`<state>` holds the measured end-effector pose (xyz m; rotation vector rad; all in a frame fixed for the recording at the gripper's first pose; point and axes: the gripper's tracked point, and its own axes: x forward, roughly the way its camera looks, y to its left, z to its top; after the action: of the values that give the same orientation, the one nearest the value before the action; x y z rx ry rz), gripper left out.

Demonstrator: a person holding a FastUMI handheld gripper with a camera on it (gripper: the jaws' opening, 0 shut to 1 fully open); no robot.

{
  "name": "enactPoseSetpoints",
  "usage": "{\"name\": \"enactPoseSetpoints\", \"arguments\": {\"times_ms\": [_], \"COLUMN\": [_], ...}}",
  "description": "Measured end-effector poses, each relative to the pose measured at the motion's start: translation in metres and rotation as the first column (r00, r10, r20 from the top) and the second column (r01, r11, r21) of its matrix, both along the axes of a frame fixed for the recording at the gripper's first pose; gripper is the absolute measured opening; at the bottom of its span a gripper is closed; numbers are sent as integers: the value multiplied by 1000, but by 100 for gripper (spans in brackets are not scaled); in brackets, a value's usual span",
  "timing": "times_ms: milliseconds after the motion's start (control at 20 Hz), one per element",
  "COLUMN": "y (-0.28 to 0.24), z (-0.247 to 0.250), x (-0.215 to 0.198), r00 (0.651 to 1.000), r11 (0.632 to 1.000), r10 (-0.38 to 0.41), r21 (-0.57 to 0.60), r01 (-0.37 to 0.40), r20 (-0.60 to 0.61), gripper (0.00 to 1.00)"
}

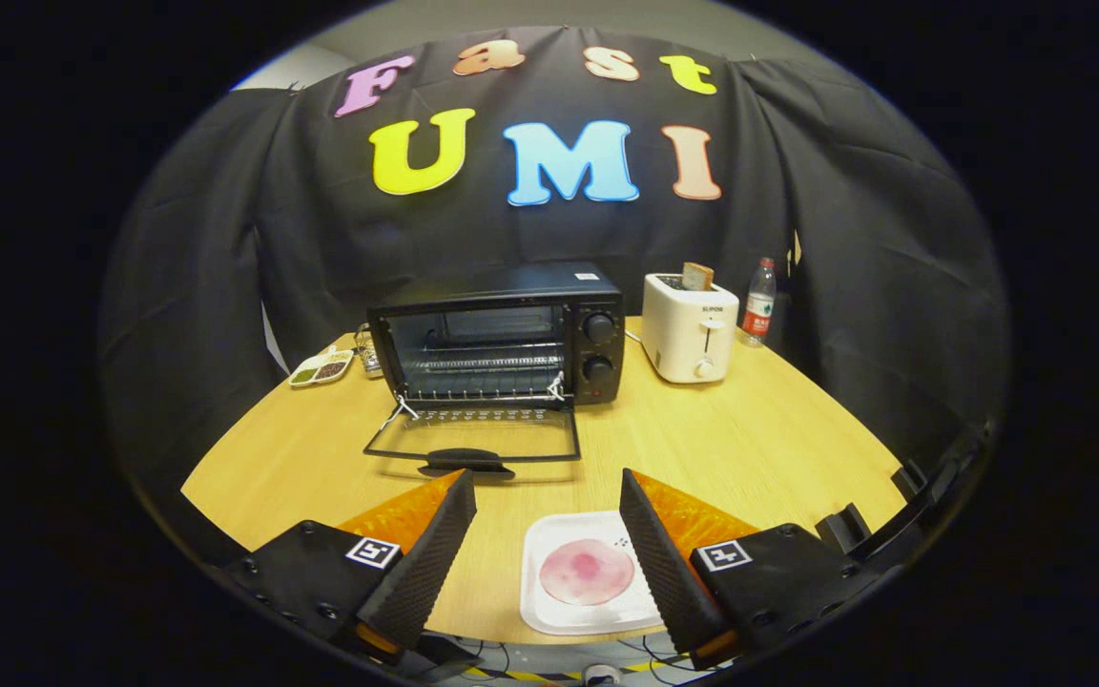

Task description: Open the toaster oven, put the food inside, and close the toaster oven door.

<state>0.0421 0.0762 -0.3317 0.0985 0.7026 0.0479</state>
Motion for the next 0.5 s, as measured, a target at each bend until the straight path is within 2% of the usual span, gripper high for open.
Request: {"name": "enactPoseSetpoints", "arguments": {"times_ms": [250, 350, 500], "y": [-48, -60, -66], "z": [-24, -35, -58], "x": [-13, -12, -15], "r00": [991, 981, 949], "r11": [997, 994, 983], "r10": [36, 80, 158], "r21": [75, 94, 135], "r01": [-26, -64, -125], "r20": [-130, -177, -274], "gripper": [94, 97, 97]}}
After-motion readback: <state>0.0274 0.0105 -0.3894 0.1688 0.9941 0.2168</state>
